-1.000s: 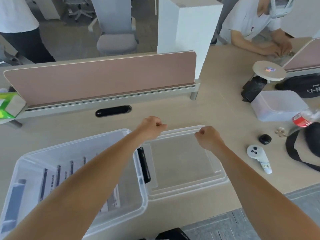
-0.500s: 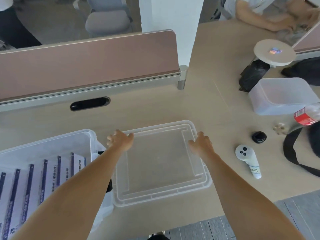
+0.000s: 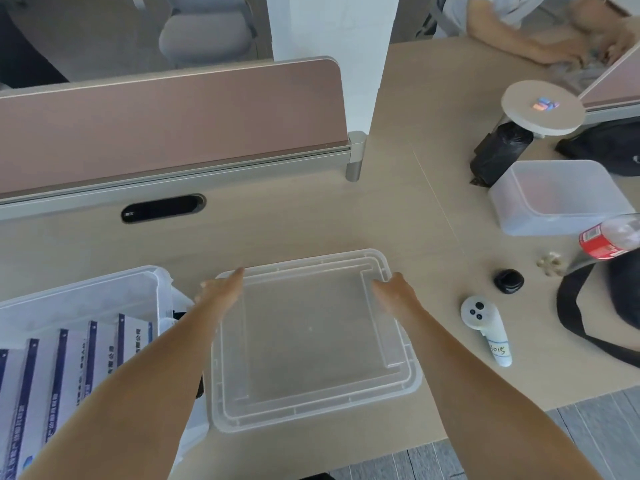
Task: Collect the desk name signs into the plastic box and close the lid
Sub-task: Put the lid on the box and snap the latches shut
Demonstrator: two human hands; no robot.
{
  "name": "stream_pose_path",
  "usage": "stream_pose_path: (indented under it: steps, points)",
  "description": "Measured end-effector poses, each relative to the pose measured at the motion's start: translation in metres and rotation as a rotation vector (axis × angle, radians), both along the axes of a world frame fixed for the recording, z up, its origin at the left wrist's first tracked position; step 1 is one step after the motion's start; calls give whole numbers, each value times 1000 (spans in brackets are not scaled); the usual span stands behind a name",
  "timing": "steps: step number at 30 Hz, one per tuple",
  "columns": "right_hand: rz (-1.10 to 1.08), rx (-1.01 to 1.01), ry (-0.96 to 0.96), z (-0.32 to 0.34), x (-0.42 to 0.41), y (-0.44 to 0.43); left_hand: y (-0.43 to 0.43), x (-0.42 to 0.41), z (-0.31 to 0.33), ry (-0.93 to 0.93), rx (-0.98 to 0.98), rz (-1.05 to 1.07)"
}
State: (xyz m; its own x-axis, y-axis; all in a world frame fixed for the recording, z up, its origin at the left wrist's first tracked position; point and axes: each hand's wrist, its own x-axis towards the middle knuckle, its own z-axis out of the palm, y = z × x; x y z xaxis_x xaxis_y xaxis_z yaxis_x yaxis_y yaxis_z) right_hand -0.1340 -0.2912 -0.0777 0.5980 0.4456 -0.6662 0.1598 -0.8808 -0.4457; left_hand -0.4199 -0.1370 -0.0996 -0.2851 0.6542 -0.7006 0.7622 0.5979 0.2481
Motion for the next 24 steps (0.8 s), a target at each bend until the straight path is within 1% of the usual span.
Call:
stream_pose_path:
  steps: [2, 3, 7, 10, 12, 16, 17, 21, 23, 24]
  points:
    - [-107, -13, -47, 3, 5, 4, 6, 6, 5, -63, -28, 64]
    - [-122, -20, -58, 6, 7, 6, 6, 11, 14, -78, -23, 96]
    - [-67, -16, -67, 26, 17, 9, 2, 31, 55, -79, 75, 74]
    - [-17, 75, -38, 44, 30, 12, 22, 28, 60, -157, 139, 50]
    - [-7, 134, -19, 58, 37, 14, 30, 33, 77, -209, 181, 81]
    - [-138, 247, 40, 92, 44, 21, 39, 49, 123, -292, 376, 191]
    - [-175, 286, 46, 100, 45, 25, 41, 51, 133, -319, 398, 218]
    - [-240, 424, -13, 127, 46, 35, 45, 45, 173, -474, 514, 335]
    - [-246, 469, -12, 134, 46, 36, 50, 34, 182, -567, 511, 367]
    - [-254, 494, 20, 138, 45, 35, 52, 30, 186, -608, 484, 373]
